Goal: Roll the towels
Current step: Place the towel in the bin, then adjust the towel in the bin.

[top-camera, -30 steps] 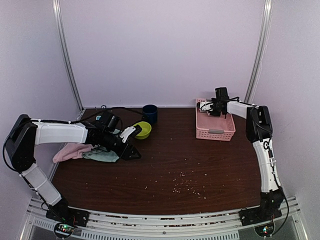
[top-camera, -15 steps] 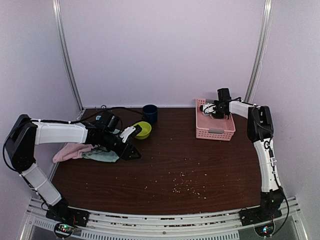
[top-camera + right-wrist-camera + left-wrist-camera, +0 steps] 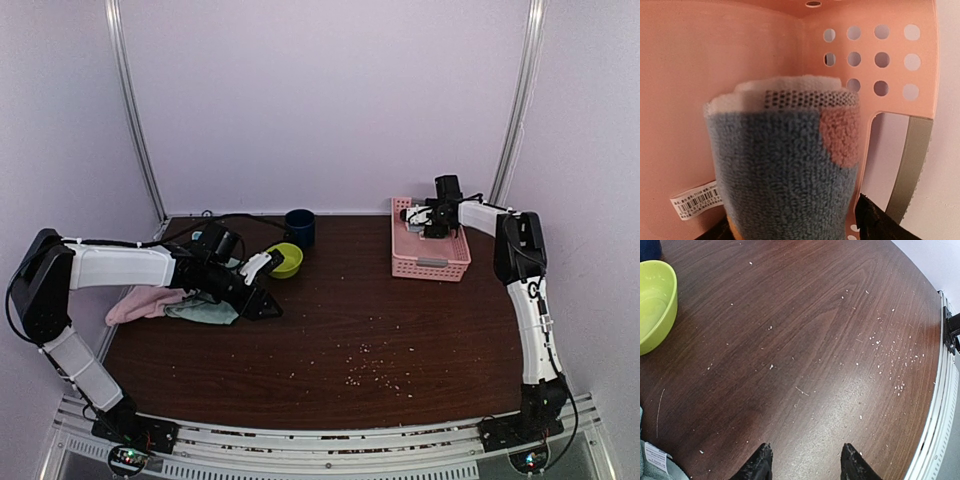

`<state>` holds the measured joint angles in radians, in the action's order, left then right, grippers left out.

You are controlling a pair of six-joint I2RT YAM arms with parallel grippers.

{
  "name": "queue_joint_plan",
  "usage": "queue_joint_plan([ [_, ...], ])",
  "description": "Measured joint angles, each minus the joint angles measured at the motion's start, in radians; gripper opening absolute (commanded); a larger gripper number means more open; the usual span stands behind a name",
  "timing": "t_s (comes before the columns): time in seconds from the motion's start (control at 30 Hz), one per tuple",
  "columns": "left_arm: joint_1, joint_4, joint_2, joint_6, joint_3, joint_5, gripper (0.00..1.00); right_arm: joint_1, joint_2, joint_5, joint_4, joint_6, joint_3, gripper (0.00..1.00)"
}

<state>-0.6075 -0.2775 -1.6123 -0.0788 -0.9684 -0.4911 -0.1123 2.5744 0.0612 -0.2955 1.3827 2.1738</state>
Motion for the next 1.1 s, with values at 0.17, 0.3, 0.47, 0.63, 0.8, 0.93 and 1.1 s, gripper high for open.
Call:
queue_joint_plan([
  [0.17, 0.0, 0.0, 0.002, 0.0, 0.0, -0.004, 0.48, 0.0, -0.018, 0.001, -0.054, -0.002, 0.0, 0.8],
  [0.3, 0.0, 0.0, 0.013, 0.0, 0.0, -0.005, 0.48, 0.0, -0.038, 0.001, -0.125, 0.002, 0.0, 0.83],
  [0.47, 0.0, 0.005, 0.026, 0.0, 0.0, -0.007, 0.48, 0.0, -0.05, 0.004, -0.221, 0.01, 0.021, 0.84],
  [0.63, 0.002, 0.011, 0.027, 0.0, 0.0, -0.007, 0.48, 0.0, -0.05, 0.019, -0.311, 0.006, 0.06, 0.84],
  [0.8, 0.002, 0.016, 0.027, 0.0, 0.0, -0.008, 0.48, 0.0, -0.057, 0.041, -0.382, 0.0, 0.063, 0.84],
  [0.93, 0.002, 0.016, 0.027, 0.0, 0.0, -0.011, 0.48, -0.001, -0.073, 0.047, -0.442, -0.002, 0.063, 0.84],
  [1.1, 0.003, 0.016, 0.027, 0.0, 0.0, -0.012, 0.48, -0.001, -0.087, 0.047, -0.491, -0.007, 0.063, 0.84],
])
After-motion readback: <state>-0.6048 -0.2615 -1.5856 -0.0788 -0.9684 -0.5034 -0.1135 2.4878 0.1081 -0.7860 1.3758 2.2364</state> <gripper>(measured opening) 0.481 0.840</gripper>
